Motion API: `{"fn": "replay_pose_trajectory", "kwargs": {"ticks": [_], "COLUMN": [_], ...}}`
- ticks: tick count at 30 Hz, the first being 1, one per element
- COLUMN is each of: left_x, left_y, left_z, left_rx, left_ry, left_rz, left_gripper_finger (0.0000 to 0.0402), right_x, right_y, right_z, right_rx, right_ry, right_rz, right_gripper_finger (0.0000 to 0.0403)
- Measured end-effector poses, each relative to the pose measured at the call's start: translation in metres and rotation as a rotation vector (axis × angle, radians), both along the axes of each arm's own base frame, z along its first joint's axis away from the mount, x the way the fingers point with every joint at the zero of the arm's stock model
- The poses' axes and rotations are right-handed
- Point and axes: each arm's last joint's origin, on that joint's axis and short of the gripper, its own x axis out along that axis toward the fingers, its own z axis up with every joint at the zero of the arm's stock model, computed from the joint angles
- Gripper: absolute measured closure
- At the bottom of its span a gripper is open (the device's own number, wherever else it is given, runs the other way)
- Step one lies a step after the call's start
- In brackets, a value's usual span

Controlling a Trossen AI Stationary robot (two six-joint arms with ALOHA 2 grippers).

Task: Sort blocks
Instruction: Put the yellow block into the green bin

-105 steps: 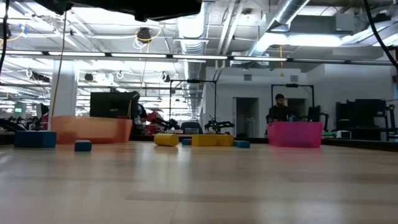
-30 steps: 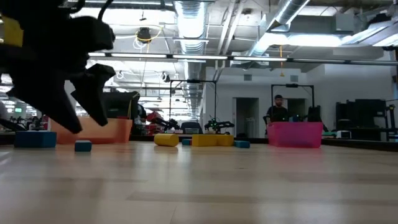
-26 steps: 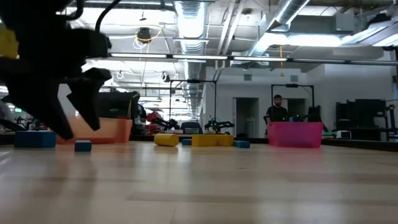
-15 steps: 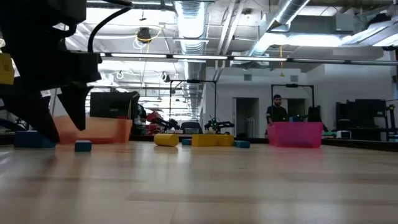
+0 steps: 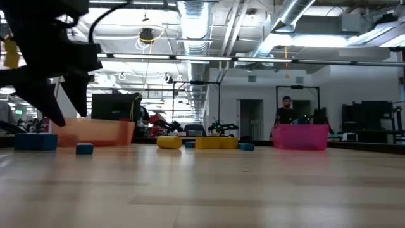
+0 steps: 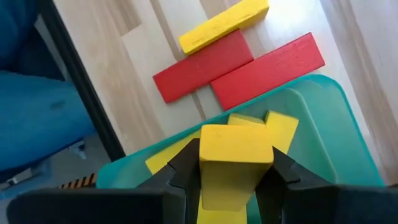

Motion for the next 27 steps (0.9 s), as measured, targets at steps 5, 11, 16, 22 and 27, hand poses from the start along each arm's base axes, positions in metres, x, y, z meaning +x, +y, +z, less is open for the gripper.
{"fn": "replay_pose_trajectory", "kwargs": {"ticks": [5,11,16,22,27], "left_x": [0.006,0.011,0.015,0.024,0.034], "left_y": [0.015,0.025,0.027,0.033,0.034], "left_z": [-0.003,-0.003,-0.006,-0.021,-0.039], "left_rx": [-0.037,-0.107,-0.117,-0.101,-0.056], "left_ry": [0.024,0.024,0.051,0.132,0.201], "left_rz": [0.033,0.043,-0.032,-0.068,-0.105], "left_gripper_finger": [0.0181,0.0180,0.0180,0.0180,0.0180], "right_x": [0.000,-0.007,-0.011,-0.010,-0.009], "right_y": [0.006,0.014,0.017,0.018,0.020], "right_z": [-0.008,-0.014,-0.015,-0.014,-0.014], "right_rx": [0.006,0.028,0.030,0.051,0.079], "right_ry": [0.060,0.096,0.105,0.103,0.099], "right_rz": [-0.009,-0.031,-0.050,-0.074,-0.095], "right_gripper_finger": [0.0279,0.0279,0.0274,0.0255,0.0243]}}
